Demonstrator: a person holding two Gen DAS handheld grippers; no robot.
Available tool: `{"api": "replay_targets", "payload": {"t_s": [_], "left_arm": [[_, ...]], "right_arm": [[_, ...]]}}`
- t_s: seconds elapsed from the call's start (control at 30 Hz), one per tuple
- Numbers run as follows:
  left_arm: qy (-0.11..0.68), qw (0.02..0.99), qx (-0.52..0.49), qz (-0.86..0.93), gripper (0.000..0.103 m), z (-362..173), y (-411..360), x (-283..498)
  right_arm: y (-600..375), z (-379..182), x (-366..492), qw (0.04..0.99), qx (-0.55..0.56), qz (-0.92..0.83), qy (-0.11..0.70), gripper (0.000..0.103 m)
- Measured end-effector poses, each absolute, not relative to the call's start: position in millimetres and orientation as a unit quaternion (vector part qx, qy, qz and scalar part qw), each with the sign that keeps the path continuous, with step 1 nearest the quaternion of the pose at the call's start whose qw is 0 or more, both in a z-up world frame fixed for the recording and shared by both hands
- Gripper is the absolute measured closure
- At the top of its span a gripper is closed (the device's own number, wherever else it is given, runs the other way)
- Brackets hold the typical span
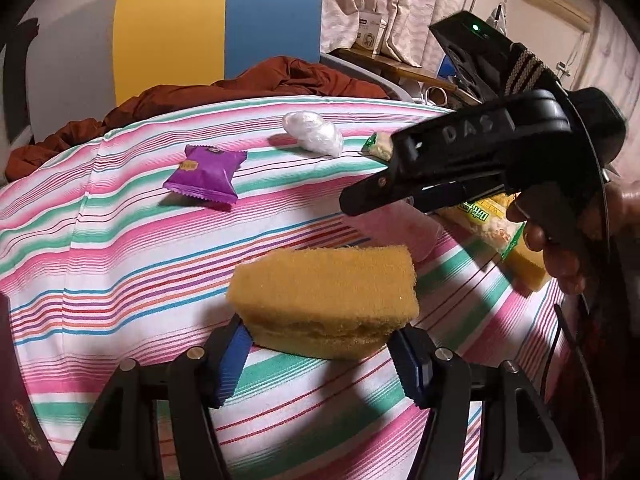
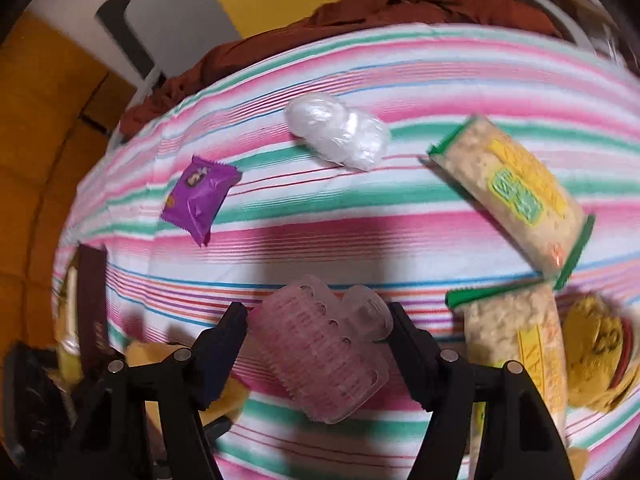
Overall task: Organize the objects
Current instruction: 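Carry the sponge and pink roller over the gold tray and open both tools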
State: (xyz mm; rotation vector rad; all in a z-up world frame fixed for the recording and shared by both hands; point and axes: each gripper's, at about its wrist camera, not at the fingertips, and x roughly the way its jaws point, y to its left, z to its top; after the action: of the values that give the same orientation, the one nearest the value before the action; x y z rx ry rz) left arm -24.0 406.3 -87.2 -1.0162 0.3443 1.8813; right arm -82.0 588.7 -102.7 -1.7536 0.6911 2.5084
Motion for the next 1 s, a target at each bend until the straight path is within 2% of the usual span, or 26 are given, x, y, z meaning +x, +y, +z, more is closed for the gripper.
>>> {"api": "replay_targets", "payload": {"t_s": [0.27,0.53,0.73,1.0], "left_arm": [[0.121,0.455,-0.417,0.777,0.039,-74.3,391.0,-15.9],[0.082,0.448,-0.397,0.797,0.039,-38.6,337.1,2.4],[0.043,0.41,-0.381,0.828,0.039,-8.9,264.9,-0.9],[0.006,0.298,-0.375,0.878,0.038,1.8,155.3,-21.6]], "right_arm": [[585.1,-97.1,-77.8,0.014,-0.547,0.812,0.201,0.032],[577.5,-80.6,-71.1,0.01,-0.507,0.84,0.195,0.032],[562.5,-65.5,-65.5,-0.001,-0.479,0.857,0.189,0.032],[498.8,-39.9,-61.1,-0.057,-0.455,0.871,0.178,0.032]]}}
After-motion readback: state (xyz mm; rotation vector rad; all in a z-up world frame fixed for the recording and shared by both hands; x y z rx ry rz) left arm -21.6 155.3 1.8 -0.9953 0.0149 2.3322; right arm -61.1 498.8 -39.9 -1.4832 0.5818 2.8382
